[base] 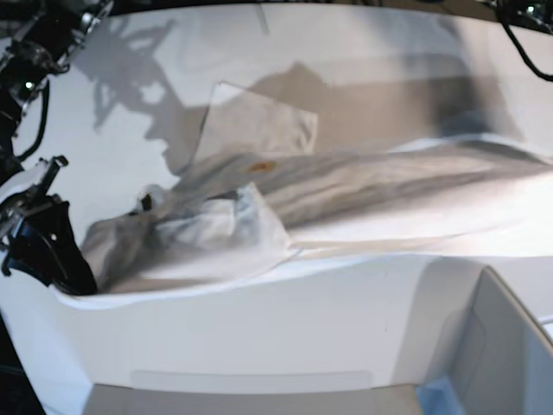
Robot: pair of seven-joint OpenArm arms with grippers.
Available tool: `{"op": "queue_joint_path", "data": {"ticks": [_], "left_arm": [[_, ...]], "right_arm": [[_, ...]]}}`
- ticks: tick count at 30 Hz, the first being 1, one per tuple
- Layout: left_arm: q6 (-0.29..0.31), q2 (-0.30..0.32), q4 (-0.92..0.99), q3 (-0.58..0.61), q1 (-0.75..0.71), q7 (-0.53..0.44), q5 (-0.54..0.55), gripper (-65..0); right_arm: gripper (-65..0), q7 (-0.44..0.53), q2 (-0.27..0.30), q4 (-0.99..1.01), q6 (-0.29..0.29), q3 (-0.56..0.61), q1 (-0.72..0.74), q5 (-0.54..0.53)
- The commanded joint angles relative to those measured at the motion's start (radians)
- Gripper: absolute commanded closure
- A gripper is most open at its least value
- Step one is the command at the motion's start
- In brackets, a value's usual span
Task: Layout the t-shirt on the table in an organized manner, then fold the t-shirt properly
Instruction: 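Lift the shirt with both grippers and fling it flat onto the table, then release the shirt and move both grippers to its shoulder and hem corners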
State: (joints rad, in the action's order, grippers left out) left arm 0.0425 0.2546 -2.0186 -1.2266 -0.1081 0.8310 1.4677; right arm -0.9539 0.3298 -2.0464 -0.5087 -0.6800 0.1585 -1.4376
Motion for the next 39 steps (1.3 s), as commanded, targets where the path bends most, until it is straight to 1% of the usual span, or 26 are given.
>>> {"op": "queue_joint_path", "data": {"ticks": [1,3,5,6,8,9,11,13,14,15,17,19,21,22,23,24,27,29,30,34,39], "left_arm": [[0.006,0.024,-0.017,0.006,0.014,-0.023,0.016,0.0],[0.004,0.025,-0.014,0.075,0.054,-0.023,0.016,0.0],[0.0,0.025,-0.004,0.156,0.086,-0.023,0.016,0.0],[-0.016,0.025,0.012,0.221,0.107,-0.023,0.016,0.0],[-0.062,0.025,0.069,0.348,0.17,-0.025,-0.112,0.0],[-0.071,0.025,0.103,0.397,0.203,-0.025,-0.175,0.0],[-0.071,0.025,0.2,0.483,0.282,-0.025,-0.301,0.0],[-0.071,0.027,0.342,0.563,0.394,-0.037,-0.43,0.0],[-0.069,0.042,0.436,0.598,0.463,-0.037,-0.505,0.0],[-0.063,0.058,0.543,0.647,0.545,-0.039,-0.577,0.0],[-0.037,0.076,0.777,0.743,0.704,-0.063,-0.7,0.0],[-0.037,0.076,0.904,0.802,0.773,-0.105,-0.764,-5.3],[-0.039,0.074,0.925,0.847,0.775,-0.134,-0.786,-10.9],[-0.039,0.073,0.925,0.862,0.764,-0.149,-0.786,-13.0],[-0.039,0.073,0.925,0.876,0.747,-0.158,-0.786,-14.7],[-0.039,0.07,0.925,0.888,0.732,-0.167,-0.786,-15.7],[-0.039,0.07,0.925,0.925,0.707,-0.183,-0.786,-15.8],[-0.039,0.07,0.925,0.942,0.697,-0.183,-0.784,-15.8],[-0.039,0.07,0.925,0.945,0.689,-0.18,-0.783,-15.8],[-0.039,0.07,0.875,0.944,0.646,-0.177,-0.781,-15.8],[-0.039,0.071,0.72,0.947,0.522,-0.175,-0.781,-15.9]], "right_arm": [[0.0,0.036,0.016,-0.003,-0.006,-0.001,0.031,-0.007],[0.0,0.036,0.016,0.026,-0.005,0.016,0.048,0.057],[0.0,0.036,0.016,0.082,-0.003,0.075,0.079,0.131],[0.0,0.036,0.016,0.122,-0.003,0.107,0.092,0.168],[0.0,0.036,0.016,0.218,-0.003,0.17,0.135,0.237],[0.0,0.036,0.016,0.266,-0.003,0.2,0.155,0.266],[0.0,0.04,0.016,0.367,-0.001,0.25,0.214,0.341],[0.0,0.04,0.009,0.474,-0.001,0.263,0.295,0.45],[0.0,0.042,-0.001,0.542,0.0,0.263,0.349,0.515],[0.0,0.051,-0.024,0.625,0.006,0.263,0.413,0.588],[0.0,0.118,-0.062,0.792,0.017,0.263,0.522,0.751],[0.0,0.177,-0.09,0.875,0.018,0.266,0.562,0.857],[0.0,0.201,-0.097,0.901,0.018,0.3,0.563,0.891],[-2.2,0.204,-0.096,0.904,0.02,0.322,0.562,0.889],[-7.1,0.206,-0.096,0.907,0.02,0.337,0.554,0.888],[-13.5,0.207,-0.096,0.904,0.02,0.352,0.537,0.888],[-28.1,0.235,-0.096,0.869,0.02,0.383,0.504,0.888],[-33.0,0.247,-0.094,0.846,0.02,0.382,0.482,0.888],[-34.2,0.247,-0.094,0.835,0.022,0.378,0.474,0.888],[-34.2,0.24,-0.094,0.781,0.025,0.378,0.428,0.888],[-34.2,0.233,-0.099,0.648,0.026,0.378,0.29,0.886]]}}
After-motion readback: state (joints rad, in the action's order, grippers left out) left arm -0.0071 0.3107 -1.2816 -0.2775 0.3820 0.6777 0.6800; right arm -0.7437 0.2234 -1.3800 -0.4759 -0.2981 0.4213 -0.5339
